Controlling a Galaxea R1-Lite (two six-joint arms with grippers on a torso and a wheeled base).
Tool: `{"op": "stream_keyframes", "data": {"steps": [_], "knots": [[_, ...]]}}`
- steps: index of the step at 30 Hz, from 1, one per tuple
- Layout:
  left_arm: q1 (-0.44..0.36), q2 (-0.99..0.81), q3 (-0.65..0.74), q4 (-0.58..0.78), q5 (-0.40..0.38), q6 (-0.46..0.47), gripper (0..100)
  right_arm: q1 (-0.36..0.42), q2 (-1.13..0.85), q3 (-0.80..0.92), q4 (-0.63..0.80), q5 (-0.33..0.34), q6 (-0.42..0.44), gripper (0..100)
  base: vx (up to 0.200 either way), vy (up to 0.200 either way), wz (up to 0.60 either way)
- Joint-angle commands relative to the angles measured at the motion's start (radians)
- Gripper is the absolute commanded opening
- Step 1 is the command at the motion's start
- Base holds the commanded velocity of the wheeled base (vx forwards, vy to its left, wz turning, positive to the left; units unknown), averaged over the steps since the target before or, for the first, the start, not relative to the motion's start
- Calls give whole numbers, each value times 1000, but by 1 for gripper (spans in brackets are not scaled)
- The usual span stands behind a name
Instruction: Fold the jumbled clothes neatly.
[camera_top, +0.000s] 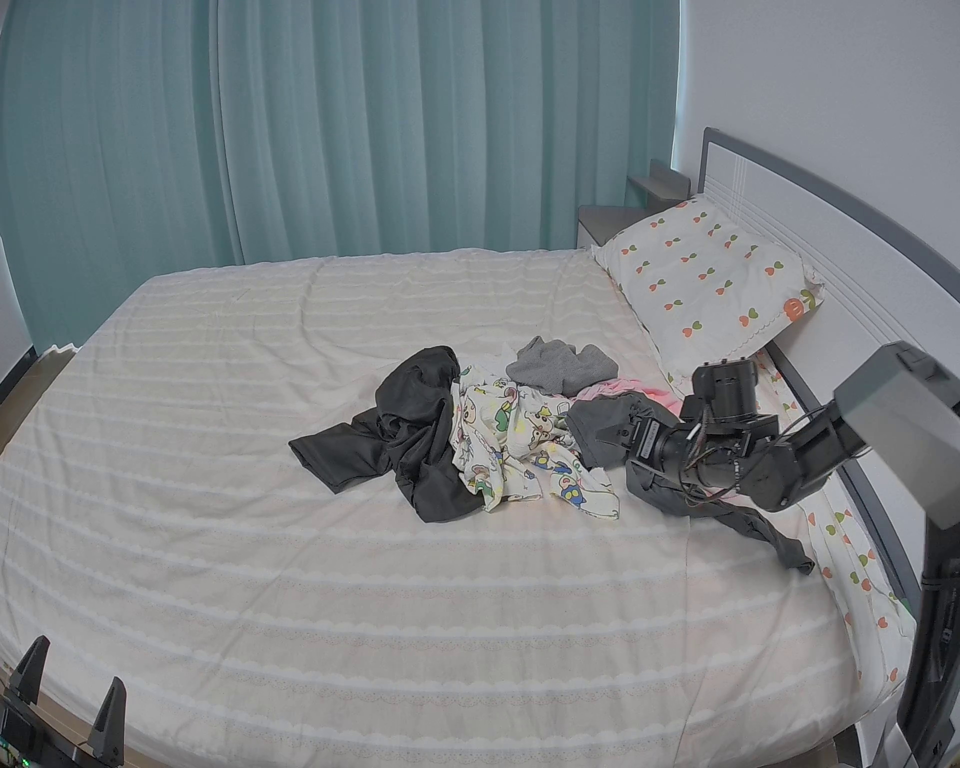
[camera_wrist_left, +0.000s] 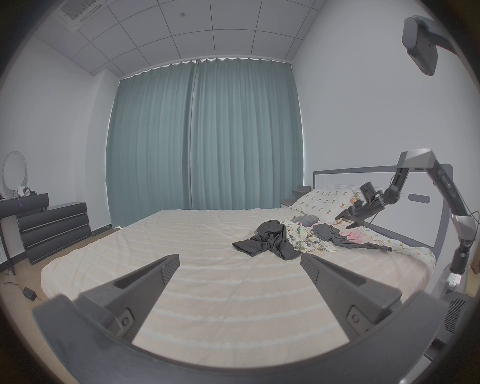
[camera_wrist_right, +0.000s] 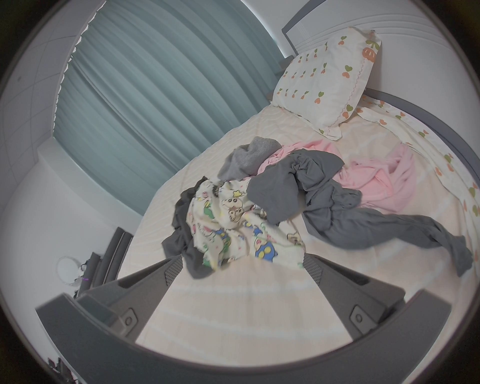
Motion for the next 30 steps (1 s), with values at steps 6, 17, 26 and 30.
{"op": "stream_keyframes", "data": {"steps": [6,17,26,30], "knots": [[0,-18,18,0,0,0,100,-13,239,-176,-7,-68,5,100,0,0,0],[1,-18,18,0,0,0,100,-13,346,-268,-6,-71,-29,100,0,0,0],[1,-18,18,0,0,-1,100,18,420,-383,22,-80,-64,100,0,0,0],[0,-18,18,0,0,-1,100,38,455,-471,94,-88,-64,100,0,0,0]]}}
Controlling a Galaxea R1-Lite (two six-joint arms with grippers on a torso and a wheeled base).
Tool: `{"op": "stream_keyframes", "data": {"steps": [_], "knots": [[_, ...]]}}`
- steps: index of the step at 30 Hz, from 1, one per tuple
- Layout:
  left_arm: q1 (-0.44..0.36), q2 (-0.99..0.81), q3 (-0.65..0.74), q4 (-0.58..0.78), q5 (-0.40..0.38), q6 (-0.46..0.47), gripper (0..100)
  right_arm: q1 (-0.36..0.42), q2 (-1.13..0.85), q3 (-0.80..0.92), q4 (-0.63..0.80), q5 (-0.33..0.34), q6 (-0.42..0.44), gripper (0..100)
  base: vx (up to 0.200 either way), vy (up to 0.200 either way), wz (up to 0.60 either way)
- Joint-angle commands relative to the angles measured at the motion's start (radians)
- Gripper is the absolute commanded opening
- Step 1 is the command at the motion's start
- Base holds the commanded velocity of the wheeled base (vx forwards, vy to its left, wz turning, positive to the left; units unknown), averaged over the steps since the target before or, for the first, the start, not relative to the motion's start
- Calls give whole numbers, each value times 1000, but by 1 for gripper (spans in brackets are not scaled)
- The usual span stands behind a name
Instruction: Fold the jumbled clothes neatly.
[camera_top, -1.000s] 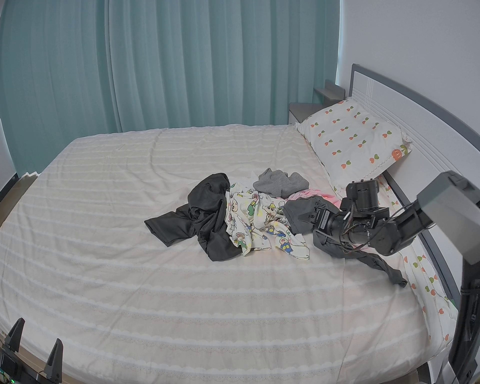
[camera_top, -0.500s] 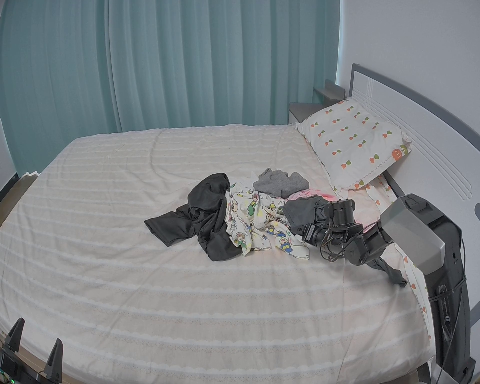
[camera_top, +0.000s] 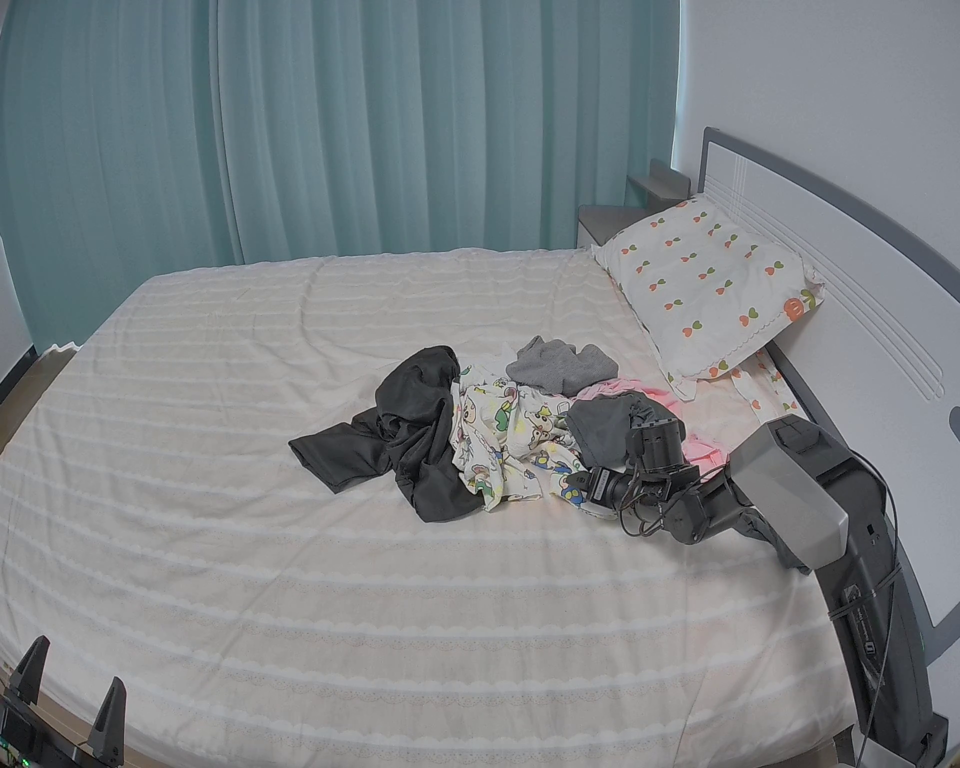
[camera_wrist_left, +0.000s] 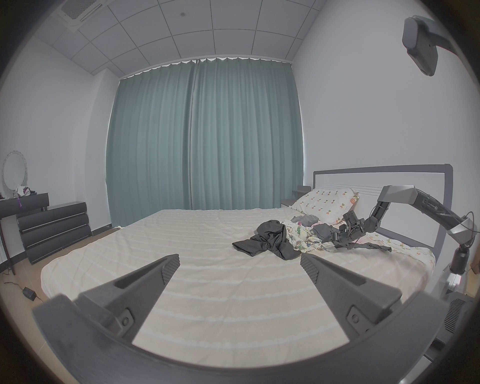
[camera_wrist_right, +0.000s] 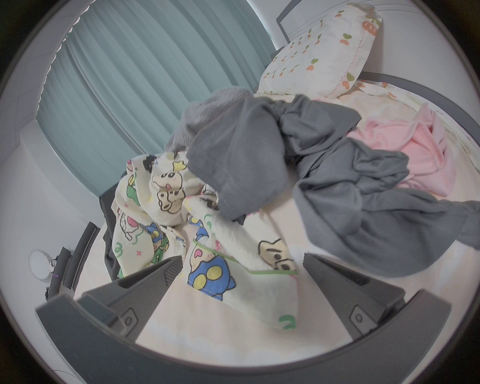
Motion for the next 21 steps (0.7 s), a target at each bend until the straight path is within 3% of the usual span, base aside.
{"op": "stream_keyframes", "data": {"steps": [1,6,7,15,21], "knots": [[1,-18,18,0,0,1,100,22,59,-108,43,-12,-1,100,0,0,0],[1,-18,18,0,0,0,100,28,89,-186,112,-34,-1,100,0,0,0],[0,-18,18,0,0,1,100,28,89,-189,120,-35,-1,0,0,0,0],[0,-18,18,0,0,0,100,12,66,-164,118,-44,11,0,0,0,0],[0,-18,18,0,0,0,100,9,-38,1,47,-26,42,0,0,0,0]]}}
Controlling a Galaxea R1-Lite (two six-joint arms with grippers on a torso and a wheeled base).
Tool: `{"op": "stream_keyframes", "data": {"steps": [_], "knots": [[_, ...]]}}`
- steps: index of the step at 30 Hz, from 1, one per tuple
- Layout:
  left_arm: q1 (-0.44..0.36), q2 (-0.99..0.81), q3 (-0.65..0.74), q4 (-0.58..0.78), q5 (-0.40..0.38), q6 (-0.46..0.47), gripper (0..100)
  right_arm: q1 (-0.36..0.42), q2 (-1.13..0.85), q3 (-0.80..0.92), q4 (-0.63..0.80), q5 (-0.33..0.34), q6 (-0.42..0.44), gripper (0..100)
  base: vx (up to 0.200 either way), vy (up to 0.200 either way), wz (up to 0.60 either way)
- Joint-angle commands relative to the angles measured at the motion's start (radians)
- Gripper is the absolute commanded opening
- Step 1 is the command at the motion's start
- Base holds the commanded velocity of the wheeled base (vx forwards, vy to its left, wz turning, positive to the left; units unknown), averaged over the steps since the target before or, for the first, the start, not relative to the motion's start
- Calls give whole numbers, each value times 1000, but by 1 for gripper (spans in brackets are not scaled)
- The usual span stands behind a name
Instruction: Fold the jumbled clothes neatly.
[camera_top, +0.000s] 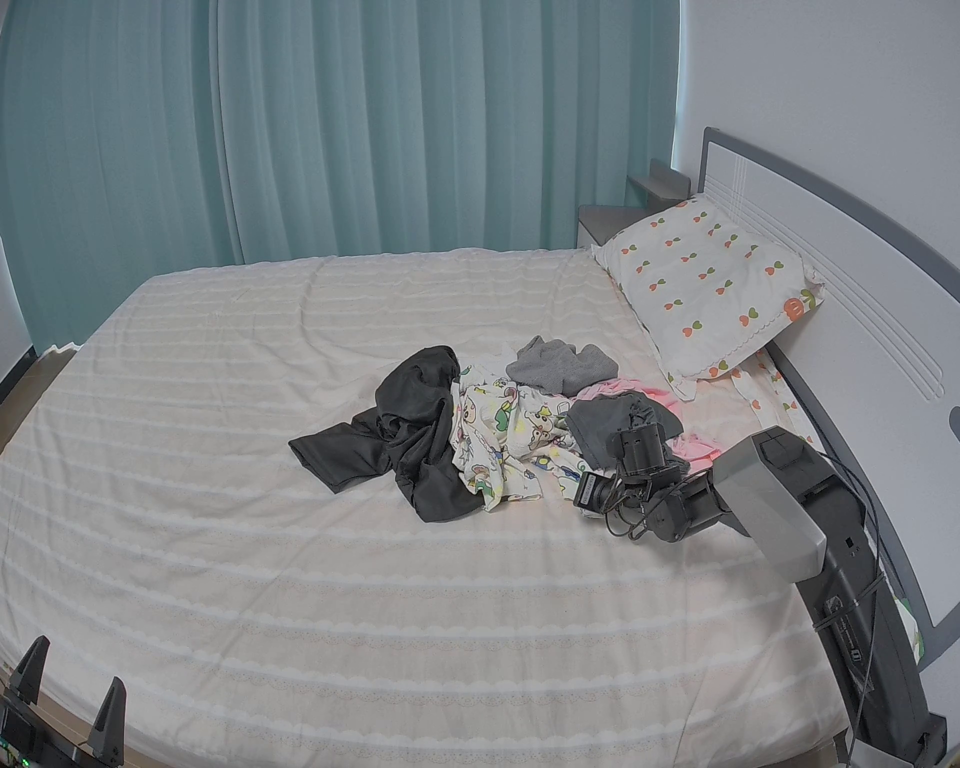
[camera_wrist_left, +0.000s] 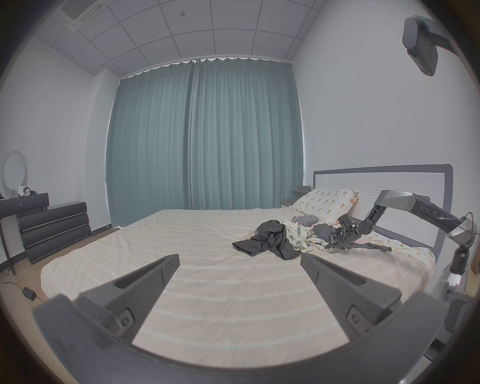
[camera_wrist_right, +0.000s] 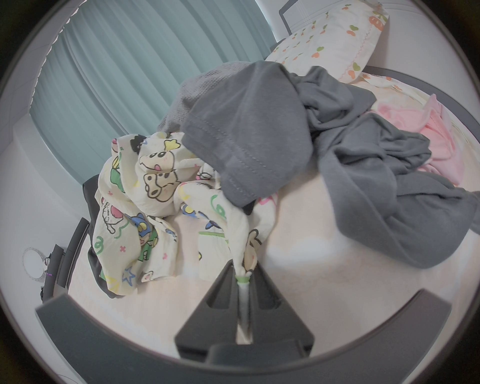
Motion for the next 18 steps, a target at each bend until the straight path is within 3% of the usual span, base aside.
{"op": "stream_keyframes", "data": {"steps": [1,6,13,18], "knots": [[1,-18,18,0,0,0,100,-1,-116,168,-119,27,24,0,0,0,0],[1,-18,18,0,0,0,100,-1,-200,367,-289,61,16,0,0,0,0],[1,-18,18,0,0,1,100,4,-398,755,-530,212,19,0,0,0,0],[1,-18,18,0,1,3,100,21,-490,964,-691,254,19,0,0,0,0]]}}
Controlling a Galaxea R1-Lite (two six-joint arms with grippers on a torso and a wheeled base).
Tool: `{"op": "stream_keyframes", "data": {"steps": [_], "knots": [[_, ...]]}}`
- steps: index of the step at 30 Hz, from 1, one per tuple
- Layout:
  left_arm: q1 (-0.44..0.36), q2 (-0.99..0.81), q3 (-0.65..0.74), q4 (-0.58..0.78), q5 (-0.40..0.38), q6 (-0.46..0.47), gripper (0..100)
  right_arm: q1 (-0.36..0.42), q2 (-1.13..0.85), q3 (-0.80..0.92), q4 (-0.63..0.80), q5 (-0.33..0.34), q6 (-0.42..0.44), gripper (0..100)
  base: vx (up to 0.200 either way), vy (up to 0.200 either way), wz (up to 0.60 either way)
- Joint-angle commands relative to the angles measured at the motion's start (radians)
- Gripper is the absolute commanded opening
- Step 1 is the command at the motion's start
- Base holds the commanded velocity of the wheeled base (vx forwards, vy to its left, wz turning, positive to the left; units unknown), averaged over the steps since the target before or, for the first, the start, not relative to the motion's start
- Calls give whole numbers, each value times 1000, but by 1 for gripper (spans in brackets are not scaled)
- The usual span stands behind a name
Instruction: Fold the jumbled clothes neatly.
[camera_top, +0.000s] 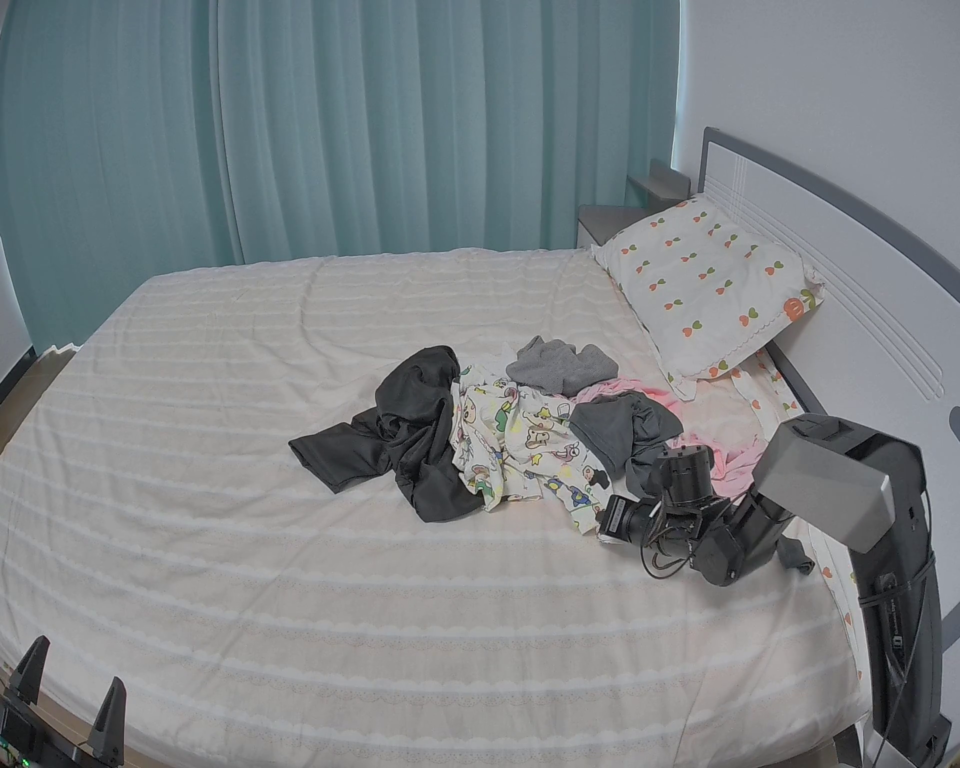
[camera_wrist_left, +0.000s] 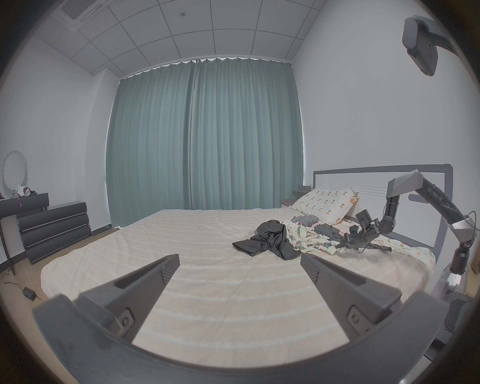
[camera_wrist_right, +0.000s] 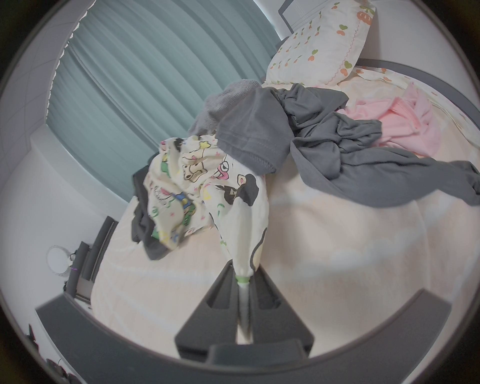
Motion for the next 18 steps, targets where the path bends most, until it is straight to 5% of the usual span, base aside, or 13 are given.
{"op": "stream_keyframes", "data": {"steps": [1,18], "knots": [[1,-18,18,0,1,3,100,25,-237,332,-230,98,2,0,0,0,0],[0,-18,18,-5,0,10,100,140,-547,792,-657,195,8,0,0,0,0]]}}
